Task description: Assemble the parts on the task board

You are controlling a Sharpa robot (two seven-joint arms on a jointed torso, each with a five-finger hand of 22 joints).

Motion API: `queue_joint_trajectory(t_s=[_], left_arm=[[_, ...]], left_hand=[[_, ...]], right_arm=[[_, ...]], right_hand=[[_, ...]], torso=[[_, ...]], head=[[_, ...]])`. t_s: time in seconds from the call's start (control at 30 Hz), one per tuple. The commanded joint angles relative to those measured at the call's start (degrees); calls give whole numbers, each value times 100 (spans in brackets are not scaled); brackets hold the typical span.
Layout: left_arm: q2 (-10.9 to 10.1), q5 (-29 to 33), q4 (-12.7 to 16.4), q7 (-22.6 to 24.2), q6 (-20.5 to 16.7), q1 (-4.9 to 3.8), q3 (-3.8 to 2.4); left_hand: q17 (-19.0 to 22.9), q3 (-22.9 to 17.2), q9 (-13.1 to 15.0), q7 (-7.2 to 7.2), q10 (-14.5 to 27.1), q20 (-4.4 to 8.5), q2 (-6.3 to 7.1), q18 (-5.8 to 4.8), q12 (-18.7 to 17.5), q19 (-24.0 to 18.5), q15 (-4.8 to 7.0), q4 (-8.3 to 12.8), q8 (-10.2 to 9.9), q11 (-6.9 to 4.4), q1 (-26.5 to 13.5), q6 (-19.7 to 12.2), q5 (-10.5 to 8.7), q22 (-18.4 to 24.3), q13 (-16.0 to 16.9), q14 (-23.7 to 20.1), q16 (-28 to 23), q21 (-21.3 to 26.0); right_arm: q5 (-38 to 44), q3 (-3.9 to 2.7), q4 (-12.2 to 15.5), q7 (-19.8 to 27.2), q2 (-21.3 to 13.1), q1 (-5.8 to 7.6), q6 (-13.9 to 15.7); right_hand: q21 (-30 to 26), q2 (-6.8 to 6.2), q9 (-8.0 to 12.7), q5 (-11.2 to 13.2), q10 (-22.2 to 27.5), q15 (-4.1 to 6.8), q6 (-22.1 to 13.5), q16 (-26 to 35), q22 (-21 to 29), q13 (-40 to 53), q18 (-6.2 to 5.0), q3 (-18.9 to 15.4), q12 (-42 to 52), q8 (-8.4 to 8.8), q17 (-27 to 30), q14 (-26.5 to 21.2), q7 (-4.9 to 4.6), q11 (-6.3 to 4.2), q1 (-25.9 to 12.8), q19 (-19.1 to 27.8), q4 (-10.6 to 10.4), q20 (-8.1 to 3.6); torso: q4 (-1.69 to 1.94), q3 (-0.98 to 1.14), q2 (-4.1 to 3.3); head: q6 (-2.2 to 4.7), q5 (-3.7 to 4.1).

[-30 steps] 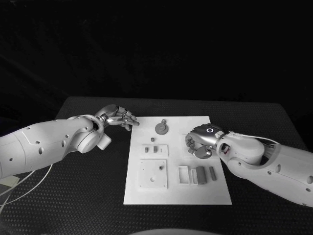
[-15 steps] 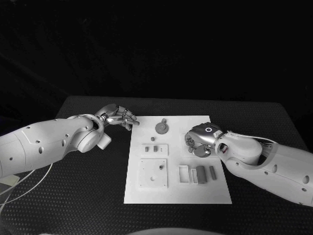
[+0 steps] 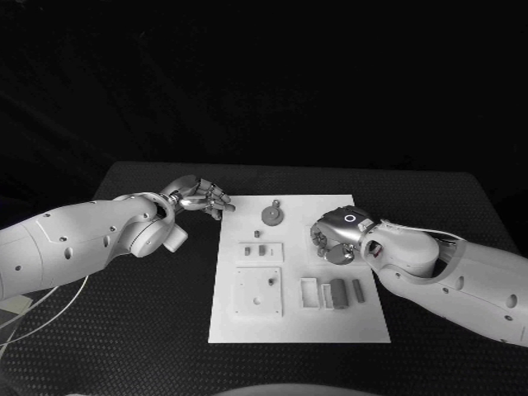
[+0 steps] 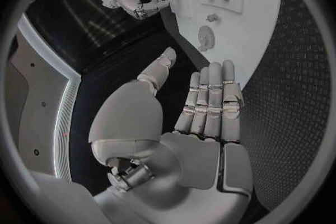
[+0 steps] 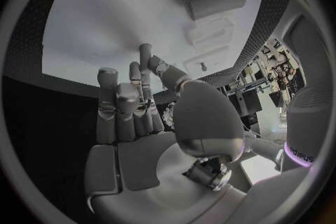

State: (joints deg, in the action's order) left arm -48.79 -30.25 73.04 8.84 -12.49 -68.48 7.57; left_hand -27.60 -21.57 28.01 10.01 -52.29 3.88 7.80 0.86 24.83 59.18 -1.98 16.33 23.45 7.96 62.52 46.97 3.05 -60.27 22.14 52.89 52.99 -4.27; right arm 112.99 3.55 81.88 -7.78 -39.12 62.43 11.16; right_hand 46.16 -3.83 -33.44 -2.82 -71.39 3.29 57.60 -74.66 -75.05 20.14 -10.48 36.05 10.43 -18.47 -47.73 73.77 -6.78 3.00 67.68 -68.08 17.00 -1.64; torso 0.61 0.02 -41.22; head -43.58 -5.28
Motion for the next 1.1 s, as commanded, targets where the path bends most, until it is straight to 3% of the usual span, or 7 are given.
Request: queue_joint_trajectory(t_s=[0.03,0.6,1.1], left_arm=[[5,-35,17,57,73,-5,-4],[-6,-37,23,49,80,-5,-4],[0,-39,8,52,70,-5,-4]], left_hand=[[-9,-35,-9,11,56,-18,-36,-27,-24,1,-7,2,-41,-5,-39,-22,-18,-9,-8,15,-31,10],[-16,-35,-15,15,60,-20,-34,-23,-19,6,-7,-3,-46,-4,-51,-30,-18,-11,-8,21,-31,8],[-21,-39,-19,17,62,-20,-39,-20,-15,10,-7,-4,-49,-4,-56,-34,-18,-12,-7,25,-31,7]], right_arm=[[93,38,-110,-76,19,-42,-184],[42,62,-301,-50,93,-107,-282],[161,65,-119,-177,39,-117,45]], right_hand=[[23,91,6,-7,-139,44,41,-27,-102,-13,-452,-39,8,-31,-9,-21,9,-41,165,10,-11,-7],[25,91,5,-7,-149,49,52,-25,-100,-6,-452,-51,10,-31,-9,-23,12,-45,161,13,-12,-3],[36,122,-14,-8,-234,87,122,-21,-92,35,-452,-53,44,-50,-12,-26,41,-84,208,11,-9,-7]], torso=[[-1,0,-1],[1,0,0],[7,6,-2]], head=[[0,0],[-29,8],[-30,3]])
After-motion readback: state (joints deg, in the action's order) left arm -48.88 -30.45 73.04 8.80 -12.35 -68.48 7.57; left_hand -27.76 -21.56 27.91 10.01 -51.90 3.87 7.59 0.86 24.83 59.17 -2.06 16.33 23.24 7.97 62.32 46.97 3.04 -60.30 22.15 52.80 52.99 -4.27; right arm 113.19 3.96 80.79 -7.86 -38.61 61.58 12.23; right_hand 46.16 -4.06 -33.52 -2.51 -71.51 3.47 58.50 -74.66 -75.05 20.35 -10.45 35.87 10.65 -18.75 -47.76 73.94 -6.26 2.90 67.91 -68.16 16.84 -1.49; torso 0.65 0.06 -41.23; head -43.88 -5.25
